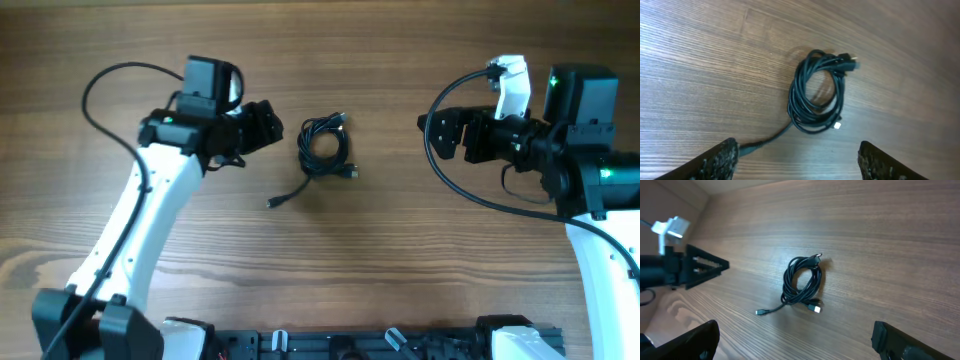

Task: Untangle cables
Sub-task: 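Reach the left gripper down onto the coiled black cable and grasp it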

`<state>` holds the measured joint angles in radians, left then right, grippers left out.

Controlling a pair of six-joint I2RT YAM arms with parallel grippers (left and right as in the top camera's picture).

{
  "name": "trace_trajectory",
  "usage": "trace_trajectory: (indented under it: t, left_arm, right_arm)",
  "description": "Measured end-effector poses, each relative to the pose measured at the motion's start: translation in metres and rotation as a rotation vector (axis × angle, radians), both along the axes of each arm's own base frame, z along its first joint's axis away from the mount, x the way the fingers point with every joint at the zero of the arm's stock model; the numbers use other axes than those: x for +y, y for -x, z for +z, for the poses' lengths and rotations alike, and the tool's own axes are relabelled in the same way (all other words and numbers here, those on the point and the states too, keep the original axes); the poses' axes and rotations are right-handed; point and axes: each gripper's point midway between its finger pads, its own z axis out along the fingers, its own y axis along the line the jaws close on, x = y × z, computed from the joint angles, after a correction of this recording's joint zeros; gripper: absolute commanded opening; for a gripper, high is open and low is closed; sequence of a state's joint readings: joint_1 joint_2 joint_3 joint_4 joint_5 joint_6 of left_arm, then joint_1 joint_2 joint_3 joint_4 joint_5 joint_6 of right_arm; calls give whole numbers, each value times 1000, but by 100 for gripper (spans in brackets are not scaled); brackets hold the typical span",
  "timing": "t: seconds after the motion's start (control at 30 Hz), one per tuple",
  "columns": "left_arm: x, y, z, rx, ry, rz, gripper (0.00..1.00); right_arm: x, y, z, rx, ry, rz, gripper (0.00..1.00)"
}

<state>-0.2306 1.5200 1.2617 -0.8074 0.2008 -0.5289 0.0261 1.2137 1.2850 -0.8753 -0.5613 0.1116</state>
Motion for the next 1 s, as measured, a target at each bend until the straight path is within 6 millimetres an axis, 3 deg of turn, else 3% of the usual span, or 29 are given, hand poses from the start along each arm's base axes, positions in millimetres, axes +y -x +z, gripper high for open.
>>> trace_trajectory:
  t: [0.23,0.33,0.63,1.0]
  left_arm:
    - [-22,-21,-38,30,-44,65,60]
    - [-32,-30,-53,34,-40,90,59]
    - [-48,-29,-104,111,-105,150,47]
    - [-58,-33,-131,131,-118,148,38]
  right_arm:
    - [0,0,0,11,-9,-10,100]
    - [0,1,-1,12,-9,-10,100]
    - [0,4,-4,34,-10,-12,100]
    - [0,5,-5,40,-10,-12,100]
